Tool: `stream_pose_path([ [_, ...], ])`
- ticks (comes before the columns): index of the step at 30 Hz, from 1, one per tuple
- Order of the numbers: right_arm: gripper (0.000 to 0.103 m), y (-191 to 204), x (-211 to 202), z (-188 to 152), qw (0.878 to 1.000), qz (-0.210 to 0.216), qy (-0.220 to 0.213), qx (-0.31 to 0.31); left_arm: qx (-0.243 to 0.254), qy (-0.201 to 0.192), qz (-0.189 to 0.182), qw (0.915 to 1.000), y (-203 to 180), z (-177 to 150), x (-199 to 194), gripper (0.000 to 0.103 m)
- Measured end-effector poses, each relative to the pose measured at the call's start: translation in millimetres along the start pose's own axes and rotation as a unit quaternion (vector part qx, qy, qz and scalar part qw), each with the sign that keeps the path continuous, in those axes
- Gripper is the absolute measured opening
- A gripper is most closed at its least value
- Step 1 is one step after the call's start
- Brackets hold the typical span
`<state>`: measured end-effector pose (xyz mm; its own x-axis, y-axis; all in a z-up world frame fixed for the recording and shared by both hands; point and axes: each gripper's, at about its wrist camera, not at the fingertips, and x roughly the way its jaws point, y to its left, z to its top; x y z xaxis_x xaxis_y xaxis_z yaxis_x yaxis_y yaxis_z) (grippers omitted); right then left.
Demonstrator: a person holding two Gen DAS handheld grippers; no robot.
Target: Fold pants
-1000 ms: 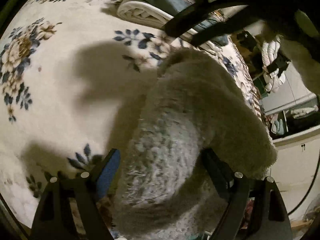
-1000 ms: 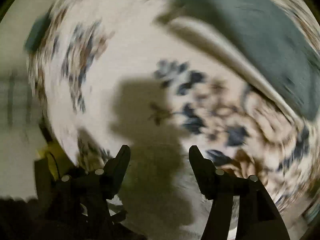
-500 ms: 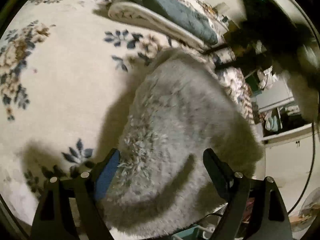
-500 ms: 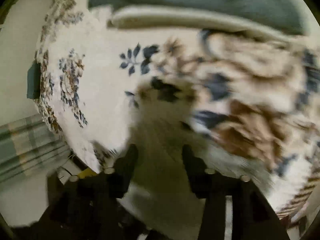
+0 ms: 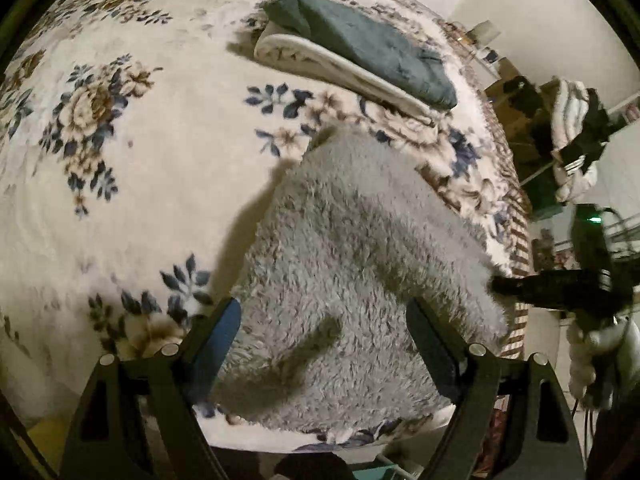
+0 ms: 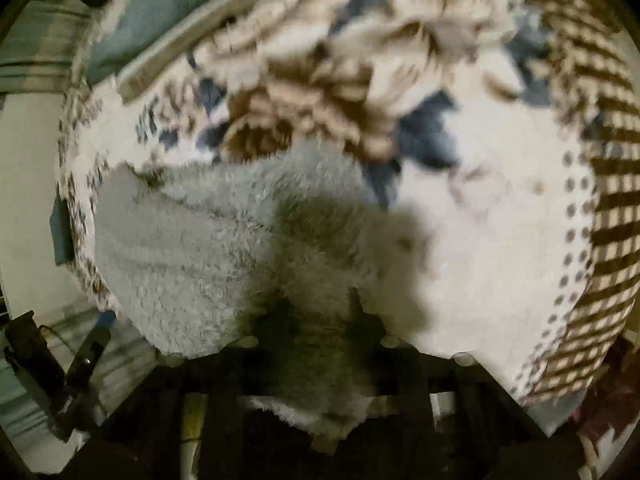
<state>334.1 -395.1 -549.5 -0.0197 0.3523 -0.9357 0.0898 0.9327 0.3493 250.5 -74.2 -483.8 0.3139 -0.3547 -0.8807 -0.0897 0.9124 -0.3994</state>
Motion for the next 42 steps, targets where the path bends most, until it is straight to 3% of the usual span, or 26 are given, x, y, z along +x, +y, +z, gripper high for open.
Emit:
stream_pose_path([
  [4,0.020,7.6,-49.3,-4.0,0.996,-0.005,-0.088,-0.027,0.004,-0.002,0.011,0.9999,-13.5,2.8,0.7,0.084],
  [7,0.019,15.3,-73.0,5.2,0.990,-0.022,-0.126,-0.066,0.023,-0.001,0.030,0.9993,-24.1,9.4,2.5,0.084],
  [9,0.020,8.3,-66.6,18.3,0.990,-0.023,-0.126,-0.054,0.038,-0.002,0.041,0.9984,-30.3,14.8,5.5,0.084],
  [12,0.029,-19.5,-24.6,35.5,0.999,-0.009,-0.050,-0.015,0.055,0.000,0.054,0.9970,-36.5,22.8,13.3,0.084],
  [15,0.043,-39.2,-35.8,18.2,0.995,0.048,-0.083,0.033,0.066,-0.001,0.054,0.9963,-43.0,40.0,20.6,0.084],
  [16,0.057,-47.5,-45.7,5.2,0.992,0.060,-0.100,0.051,0.070,-0.003,0.055,0.9960,-44.7,44.6,20.9,0.084],
  [17,0.063,-55.1,-53.3,-6.5,0.988,0.079,-0.112,0.070,0.075,-0.008,0.055,0.9956,-47.8,54.8,21.4,0.084],
  [19,0.068,-72.2,-60.2,-34.2,0.978,0.116,-0.122,0.120,0.086,-0.012,0.052,0.9948,-55.2,72.1,21.8,0.084],
  [22,0.070,-89.2,-34.2,-77.4,0.964,0.158,-0.092,0.194,0.129,-0.008,0.045,0.9906,-77.0,95.5,28.3,0.084],
  [24,0.070,-92.5,-6.4,-92.9,0.953,0.180,-0.065,0.235,0.192,0.016,0.049,0.9801,-102.1,107.9,47.3,0.084],
  [26,0.070,-92.2,26.9,-107.8,0.929,0.241,-0.048,0.277,0.230,0.038,0.057,0.9707,-116.5,110.9,70.3,0.084],
  [27,0.069,-89.7,36.9,-112.3,0.921,0.260,-0.049,0.287,0.241,0.050,0.056,0.9678,-119.8,110.4,79.1,0.084],
  [28,0.053,-85.0,44.6,-119.7,0.912,0.274,-0.061,0.299,0.256,0.066,0.060,0.9627,-124.5,108.9,91.9,0.084],
  [29,0.021,-82.0,46.6,-124.3,0.911,0.273,-0.066,0.303,0.275,0.080,0.065,0.9558,-128.9,105.6,105.6,0.084],
  [32,0.016,-81.9,29.0,-137.9,0.927,0.207,-0.098,0.298,0.314,0.111,0.087,0.9390,-132.5,96.1,139.9,0.085],
  [33,0.016,-83.9,20.8,-141.8,0.932,0.182,-0.107,0.295,0.314,0.117,0.087,0.9381,-131.7,96.3,145.1,0.085],
  [37,0.016,-94.4,26.9,-151.6,0.946,0.097,-0.066,0.301,0.285,0.135,0.057,0.9472,-124.2,107.2,162.3,0.086],
  [39,0.019,-88.8,40.6,-144.6,0.949,0.102,-0.034,0.295,0.279,0.138,0.047,0.9490,-125.4,109.8,163.2,0.086],
  [41,0.028,-75.8,38.3,-137.9,0.954,0.108,-0.016,0.278,0.286,0.131,0.038,0.9484,-127.8,110.3,151.8,0.086],
  [42,0.037,-67.2,27.0,-136.3,0.958,0.104,-0.027,0.267,0.289,0.125,0.032,0.9487,-128.3,110.9,142.6,0.086],
])
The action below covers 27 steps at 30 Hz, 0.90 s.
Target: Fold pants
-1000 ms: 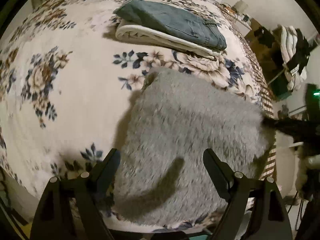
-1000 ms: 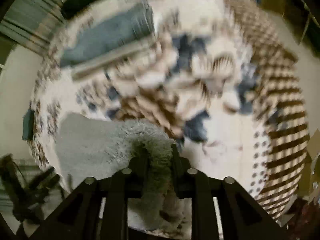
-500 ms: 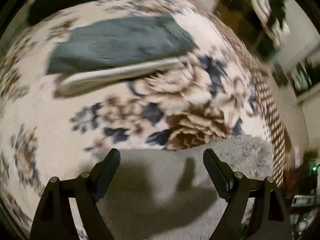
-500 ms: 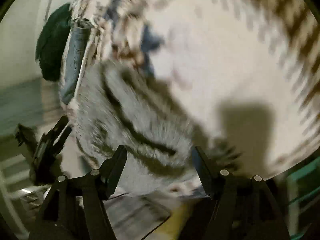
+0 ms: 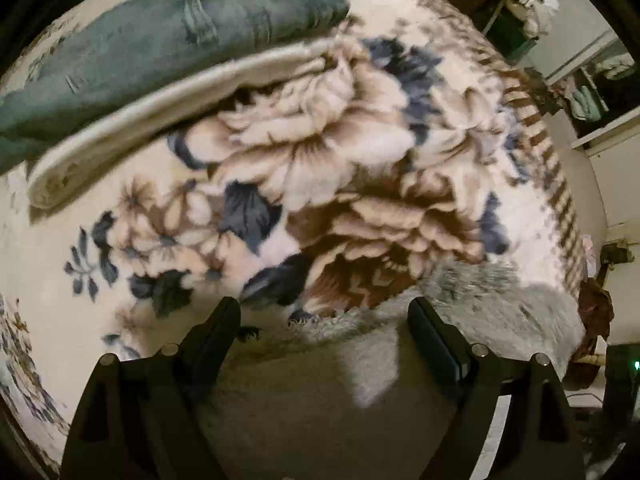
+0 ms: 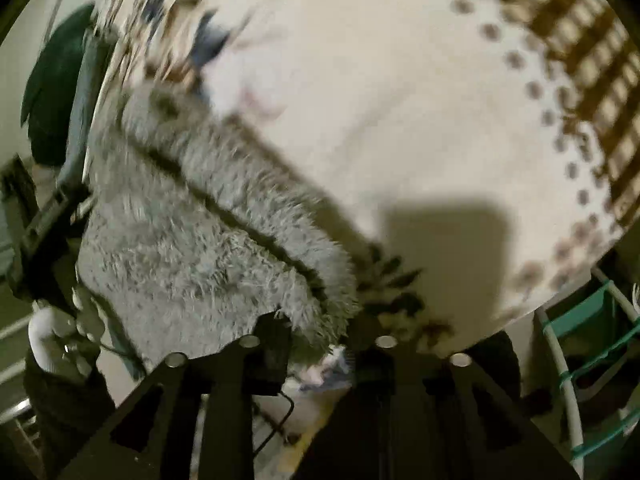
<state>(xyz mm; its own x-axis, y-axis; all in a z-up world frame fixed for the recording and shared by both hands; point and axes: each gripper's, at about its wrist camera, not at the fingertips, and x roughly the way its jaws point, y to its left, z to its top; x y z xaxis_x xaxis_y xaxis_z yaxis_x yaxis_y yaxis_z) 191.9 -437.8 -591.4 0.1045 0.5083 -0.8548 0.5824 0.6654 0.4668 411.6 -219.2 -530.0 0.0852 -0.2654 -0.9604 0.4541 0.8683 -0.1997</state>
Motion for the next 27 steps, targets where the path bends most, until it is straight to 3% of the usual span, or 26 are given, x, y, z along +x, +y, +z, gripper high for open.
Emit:
stream_pose_path([
  [2,0.058,17.3,-25.9,-7.3,0.999,-0.001,-0.042,-0.027,-0.001,-0.022,-0.002,0.9997,4.2,-4.7,-24.9,0.086],
  [5,0.066,51.4,-67.6,-17.1,0.989,-0.017,-0.128,-0.074,-0.014,-0.063,0.021,0.9977,13.3,-24.8,-65.9,0.086],
  [7,0.070,79.0,-74.0,-13.8,0.981,-0.006,-0.151,-0.122,-0.036,-0.085,0.042,0.9949,19.8,-42.4,-85.2,0.086],
  [9,0.070,103.0,-57.9,-5.1,0.977,0.002,-0.137,-0.162,-0.057,-0.093,0.058,0.9923,24.1,-63.4,-94.7,0.086],
  [13,0.070,136.6,4.4,21.8,0.962,-0.068,-0.132,-0.231,-0.090,-0.053,0.073,0.9919,41.8,-85.6,-63.6,0.087],
  [15,0.070,137.1,24.4,40.1,0.956,-0.104,-0.149,-0.231,-0.129,-0.040,0.050,0.9896,60.1,-89.2,-37.7,0.091],
  [16,0.070,133.1,32.0,52.6,0.955,-0.117,-0.153,-0.226,-0.147,-0.039,0.038,0.9877,65.8,-89.4,-30.6,0.099],
  [18,0.079,122.1,42.5,72.4,0.957,-0.131,-0.157,-0.206,-0.187,-0.034,0.001,0.9817,81.4,-81.8,-14.1,0.103],
  [20,0.099,101.2,62.9,96.6,0.976,-0.099,-0.110,-0.159,-0.205,-0.036,-0.012,0.9780,93.1,-73.8,-2.9,0.103],
  [21,0.102,89.5,70.6,107.3,0.985,-0.071,-0.089,-0.130,-0.213,-0.038,-0.017,0.9762,99.1,-70.8,1.5,0.103],
  [22,0.102,80.6,69.6,112.4,0.991,-0.041,-0.072,-0.105,-0.222,-0.035,-0.031,0.9740,103.8,-69.5,4.8,0.103],
  [24,0.102,81.4,54.8,110.0,0.991,-0.026,-0.071,-0.107,-0.231,-0.029,-0.051,0.9713,107.3,-68.3,2.4,0.103],
  [27,0.102,85.8,9.3,93.8,0.986,-0.013,-0.108,-0.125,-0.204,-0.040,-0.036,0.9776,100.5,-67.8,-17.0,0.103],
])
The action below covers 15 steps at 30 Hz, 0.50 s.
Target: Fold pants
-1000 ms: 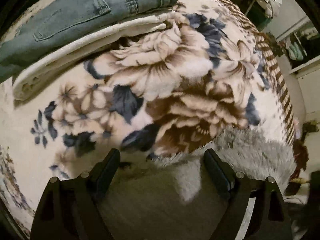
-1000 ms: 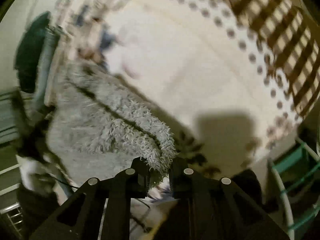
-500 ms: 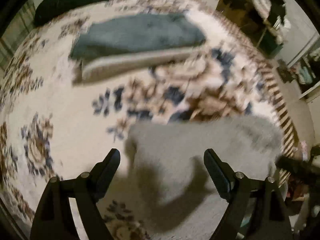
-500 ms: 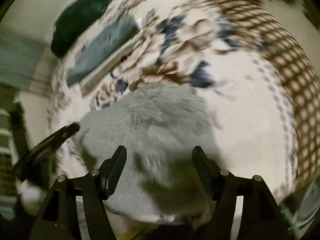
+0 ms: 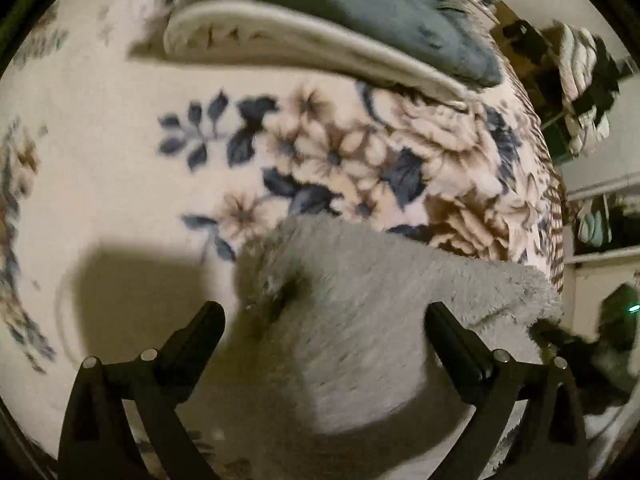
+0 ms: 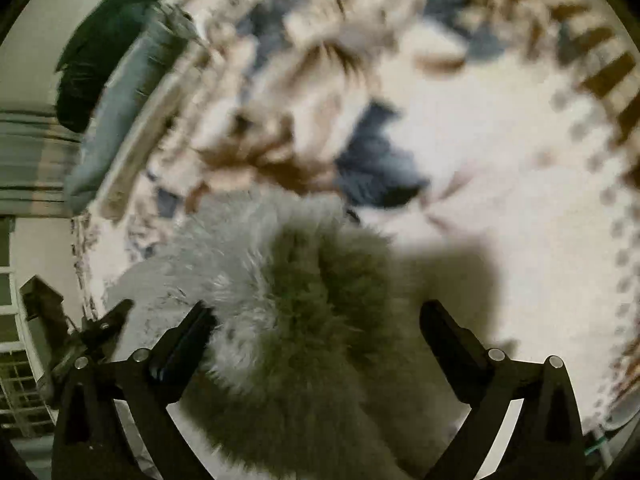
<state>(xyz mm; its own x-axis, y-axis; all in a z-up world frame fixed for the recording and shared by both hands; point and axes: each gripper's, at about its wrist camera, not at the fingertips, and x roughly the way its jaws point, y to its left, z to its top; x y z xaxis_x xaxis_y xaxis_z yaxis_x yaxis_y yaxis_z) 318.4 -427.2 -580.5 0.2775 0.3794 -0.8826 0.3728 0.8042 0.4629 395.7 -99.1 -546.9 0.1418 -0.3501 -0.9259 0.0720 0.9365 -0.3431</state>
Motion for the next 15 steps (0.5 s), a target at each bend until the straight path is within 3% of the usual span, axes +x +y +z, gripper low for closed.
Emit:
stream_pose_path([
  [2,0.102,3.5,-21.4,0.2,1.000,0.010,-0.017,-0.006,0.015,-0.007,0.006,0.9998,-4.2,-0.4,-10.1,0.103],
  [4,0.102,8.7,-19.7,5.9,1.000,0.023,-0.004,-0.015,0.026,-0.009,0.009,0.9996,-5.3,2.0,-13.4,0.103],
  [5,0.095,12.6,-14.9,9.4,1.000,0.024,0.001,-0.021,0.028,-0.009,0.013,0.9995,-5.3,3.5,-13.0,0.103],
  [6,0.086,19.6,-2.9,15.7,0.999,0.022,0.010,-0.034,0.029,-0.008,0.016,0.9994,-5.5,5.5,-11.1,0.103],
  [7,0.056,26.1,5.1,20.1,0.999,-0.003,0.018,-0.049,0.030,-0.007,0.019,0.9994,-6.4,7.5,-9.0,0.103],
  [8,0.041,29.8,10.6,22.5,0.998,-0.025,0.014,-0.064,0.031,-0.009,0.025,0.9992,-6.9,9.8,-6.6,0.103],
  [11,0.034,11.5,4.0,32.1,0.998,-0.052,-0.026,-0.021,0.042,-0.001,0.031,0.9986,-7.8,14.4,3.5,0.103],
  [13,0.035,-5.3,13.7,35.4,0.999,-0.046,-0.003,0.011,0.041,0.011,0.018,0.9989,-8.0,17.5,13.9,0.103],
  [15,0.040,-7.1,17.0,35.1,0.999,-0.031,0.011,0.019,0.042,0.017,0.030,0.9985,-8.4,22.4,23.8,0.103],
])
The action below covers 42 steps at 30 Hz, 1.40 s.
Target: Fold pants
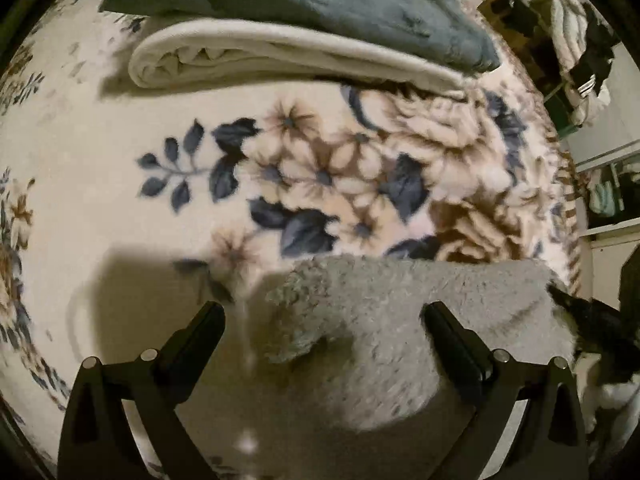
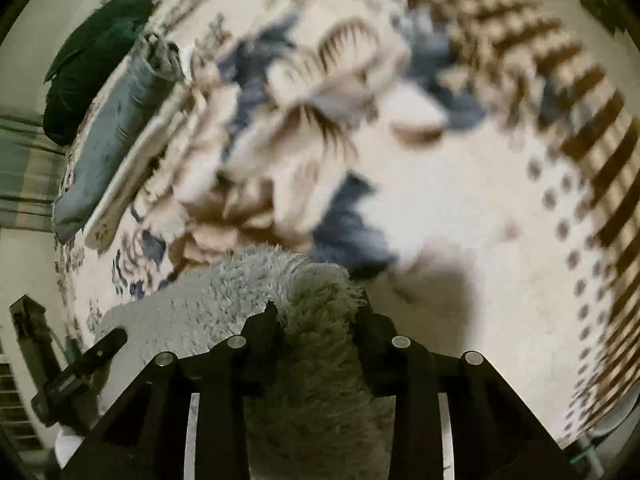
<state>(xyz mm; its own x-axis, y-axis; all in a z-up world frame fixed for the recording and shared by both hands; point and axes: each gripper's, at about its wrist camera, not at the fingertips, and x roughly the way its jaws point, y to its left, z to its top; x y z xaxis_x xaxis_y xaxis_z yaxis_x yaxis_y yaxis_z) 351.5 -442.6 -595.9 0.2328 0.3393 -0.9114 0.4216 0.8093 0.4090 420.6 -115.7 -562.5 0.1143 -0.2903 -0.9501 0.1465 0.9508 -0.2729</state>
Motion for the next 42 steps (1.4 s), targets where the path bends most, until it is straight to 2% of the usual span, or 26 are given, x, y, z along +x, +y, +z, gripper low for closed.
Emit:
stream_pose_path([
  [2,0.056,-4.1,-15.9,-4.5,1.000,0.020,0.007,0.018,-0.013,0.007,-0.001,0.9999,4.9,3.8,2.7,0.103],
  [4,0.057,-14.3,-44.1,-19.0,0.999,0.038,-0.007,0.036,-0.012,0.000,0.001,0.9999,6.4,3.6,-1.8,0.103],
  [7,0.064,-42.9,-81.0,-61.2,0.996,0.044,-0.013,0.081,-0.010,0.000,0.002,0.9999,9.1,-1.1,-1.1,0.103],
  [8,0.065,-50.7,-81.1,-73.1,0.995,0.045,-0.001,0.094,-0.014,0.004,0.000,0.9999,11.0,-2.6,1.2,0.103],
  [12,0.064,-73.2,-43.5,-117.5,0.983,0.101,0.076,0.136,-0.027,0.005,-0.008,0.9996,15.9,-5.9,3.4,0.103],
  [13,0.041,-75.2,-39.7,-124.1,0.981,0.114,0.069,0.143,-0.027,0.003,-0.008,0.9996,15.6,-5.9,3.5,0.103],
  [14,0.012,-75.6,-38.2,-128.6,0.980,0.120,0.064,0.144,-0.024,0.001,-0.006,0.9997,15.3,-5.9,3.8,0.103],
  [17,0.012,-87.8,-37.6,-138.3,0.988,0.047,0.058,0.138,-0.018,0.002,-0.007,0.9998,12.8,-5.1,7.7,0.103],
  [19,0.012,-98.8,-21.8,-142.4,0.984,0.038,0.091,0.145,-0.013,0.004,-0.012,0.9998,8.4,-4.7,10.1,0.103],
  [21,0.018,-89.5,-18.2,-139.2,0.985,0.038,0.121,0.114,-0.005,0.006,-0.006,0.9999,1.2,-4.4,9.0,0.103],
  [22,0.028,-82.3,-26.4,-135.5,0.989,0.025,0.115,0.094,-0.003,0.005,-0.004,1.0000,-1.3,-4.6,4.3,0.103],
  [23,0.042,-72.3,-40.4,-130.5,0.992,0.008,0.102,0.067,-0.002,0.003,-0.007,1.0000,-2.6,-4.9,-1.8,0.103],
  [25,0.054,-55.6,-78.9,-120.4,0.998,0.002,0.041,0.037,-0.005,-0.004,-0.002,1.0000,-3.6,-6.6,-15.8,0.103],
  [27,0.057,-40.6,-107.1,-106.9,0.999,0.018,-0.016,0.023,-0.005,-0.031,-0.004,0.9995,-4.3,-13.7,-41.0,0.103],
  [28,0.059,-31.8,-112.7,-97.8,0.999,0.029,-0.032,0.012,-0.004,-0.043,0.003,0.9990,-4.9,-18.3,-52.5,0.103],
  [29,0.067,-22.9,-112.3,-87.2,0.999,0.034,-0.037,0.000,-0.004,-0.052,0.003,0.9986,-5.0,-22.1,-60.9,0.103],
  [30,0.069,-11.1,-106.4,-74.6,0.999,0.033,-0.037,-0.015,-0.006,-0.062,0.004,0.9981,-5.0,-28.1,-70.2,0.103],
  [32,0.069,7.8,-84.7,-48.7,0.998,0.017,-0.038,-0.047,-0.013,-0.074,0.011,0.9971,-4.4,-41.4,-83.0,0.103],
  [34,0.069,14.0,-53.7,-27.8,0.997,0.007,0.011,-0.076,-0.019,-0.075,0.016,0.9969,-5.2,-56.1,-88.4,0.103],
  [35,0.061,18.3,-35.9,-20.9,0.996,-0.002,0.038,-0.081,-0.018,-0.073,0.013,0.9971,-6.0,-64.5,-89.7,0.103],
  [37,0.038,28.6,-24.3,-15.4,0.994,-0.018,0.028,-0.108,-0.008,-0.059,0.027,0.9978,-9.9,-77.1,-82.3,0.103],
  [38,0.034,31.8,-25.9,-13.6,0.993,-0.031,0.016,-0.115,-0.003,-0.050,0.041,0.9979,-10.3,-84.0,-73.1,0.103],
  [40,0.032,25.1,-29.3,-3.1,0.995,-0.048,-0.014,-0.089,-0.018,-0.022,0.043,0.9987,-0.8,-93.4,-50.4,0.103],
  [41,0.032,14.2,-25.1,1.6,0.996,-0.053,-0.018,-0.066,-0.035,-0.012,0.018,0.9991,7.9,-96.6,-37.5,0.103],
  [42,0.032,6.6,-15.6,3.6,0.998,-0.047,0.000,-0.046,-0.045,-0.008,0.006,0.9990,11.1,-98.0,-31.0,0.103],
])
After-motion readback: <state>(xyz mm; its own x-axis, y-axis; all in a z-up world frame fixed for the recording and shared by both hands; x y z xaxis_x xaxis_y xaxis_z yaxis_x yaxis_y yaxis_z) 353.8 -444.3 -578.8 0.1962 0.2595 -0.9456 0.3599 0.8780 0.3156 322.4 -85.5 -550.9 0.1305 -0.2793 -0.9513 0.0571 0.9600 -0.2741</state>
